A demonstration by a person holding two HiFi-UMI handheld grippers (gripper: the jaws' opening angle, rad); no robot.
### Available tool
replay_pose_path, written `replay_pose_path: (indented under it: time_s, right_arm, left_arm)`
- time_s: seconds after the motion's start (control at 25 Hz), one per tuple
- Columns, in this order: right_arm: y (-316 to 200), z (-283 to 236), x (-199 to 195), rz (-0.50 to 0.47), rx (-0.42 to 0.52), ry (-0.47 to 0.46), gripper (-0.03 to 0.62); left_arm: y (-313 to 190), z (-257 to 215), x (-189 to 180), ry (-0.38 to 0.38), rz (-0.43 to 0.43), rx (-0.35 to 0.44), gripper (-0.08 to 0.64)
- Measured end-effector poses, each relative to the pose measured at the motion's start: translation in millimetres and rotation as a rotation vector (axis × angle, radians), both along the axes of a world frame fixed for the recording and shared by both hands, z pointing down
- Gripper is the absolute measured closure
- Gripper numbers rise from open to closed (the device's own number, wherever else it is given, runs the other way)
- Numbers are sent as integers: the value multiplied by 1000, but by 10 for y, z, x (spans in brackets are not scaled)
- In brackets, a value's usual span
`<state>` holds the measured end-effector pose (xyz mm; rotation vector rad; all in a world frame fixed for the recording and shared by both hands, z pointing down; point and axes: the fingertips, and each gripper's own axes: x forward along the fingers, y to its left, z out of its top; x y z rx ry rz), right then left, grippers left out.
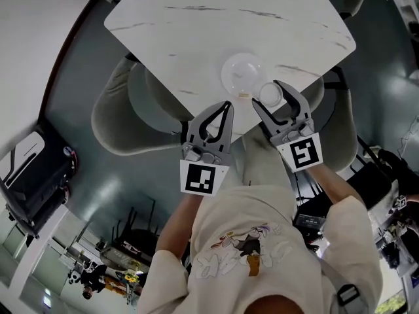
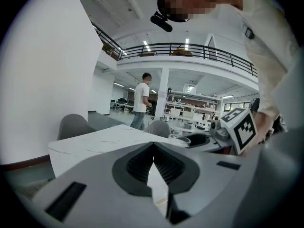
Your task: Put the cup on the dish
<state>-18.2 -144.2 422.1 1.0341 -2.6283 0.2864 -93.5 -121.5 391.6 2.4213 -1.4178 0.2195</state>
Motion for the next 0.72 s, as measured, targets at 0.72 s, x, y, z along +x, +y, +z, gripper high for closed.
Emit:
replay_pose_path:
  time_s: [0.72]
  right_arm:
    - [-98,621,-23,35,-12,25,330]
  left_arm:
    - [-17,673,60,-169,109,-10,557]
